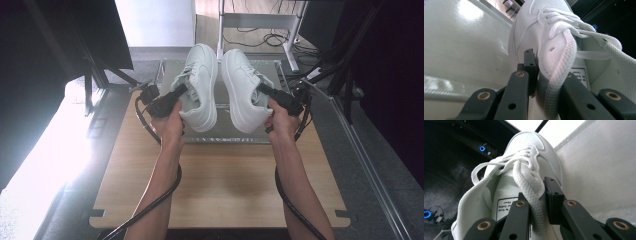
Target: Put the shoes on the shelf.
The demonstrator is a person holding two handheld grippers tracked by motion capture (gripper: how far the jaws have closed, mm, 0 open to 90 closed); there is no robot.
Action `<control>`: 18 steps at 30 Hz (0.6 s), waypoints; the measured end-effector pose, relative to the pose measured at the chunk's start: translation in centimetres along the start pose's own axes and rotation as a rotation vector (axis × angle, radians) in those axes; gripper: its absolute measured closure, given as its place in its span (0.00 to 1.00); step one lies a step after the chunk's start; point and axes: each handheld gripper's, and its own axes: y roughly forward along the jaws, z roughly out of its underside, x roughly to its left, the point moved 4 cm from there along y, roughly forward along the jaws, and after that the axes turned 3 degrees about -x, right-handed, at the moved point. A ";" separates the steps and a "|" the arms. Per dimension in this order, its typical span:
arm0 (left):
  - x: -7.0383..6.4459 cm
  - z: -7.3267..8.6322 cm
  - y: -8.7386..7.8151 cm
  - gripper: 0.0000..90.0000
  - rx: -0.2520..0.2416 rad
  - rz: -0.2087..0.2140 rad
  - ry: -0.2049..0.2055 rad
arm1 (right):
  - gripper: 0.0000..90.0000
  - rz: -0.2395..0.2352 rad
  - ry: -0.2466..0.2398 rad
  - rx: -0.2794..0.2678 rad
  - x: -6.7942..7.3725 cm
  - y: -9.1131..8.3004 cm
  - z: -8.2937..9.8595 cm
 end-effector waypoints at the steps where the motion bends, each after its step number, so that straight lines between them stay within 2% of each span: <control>1: 0.0 -0.1 0.3 0.94 0.003 -0.001 -0.003 | 0.91 0.002 0.007 -0.005 -0.1 0.2 -0.1; 6: -0.1 -0.5 1.7 0.94 0.017 -0.015 -0.017 | 0.91 0.012 0.033 -0.012 -0.2 1.4 -0.4; 12: 0.0 -1.1 2.8 0.94 0.019 -0.061 -0.001 | 0.91 0.037 0.061 -0.030 -0.5 2.9 -0.6; 18: 0.6 -1.4 3.6 0.94 0.022 -0.094 -0.018 | 0.91 0.052 0.070 -0.041 -0.6 3.8 -0.9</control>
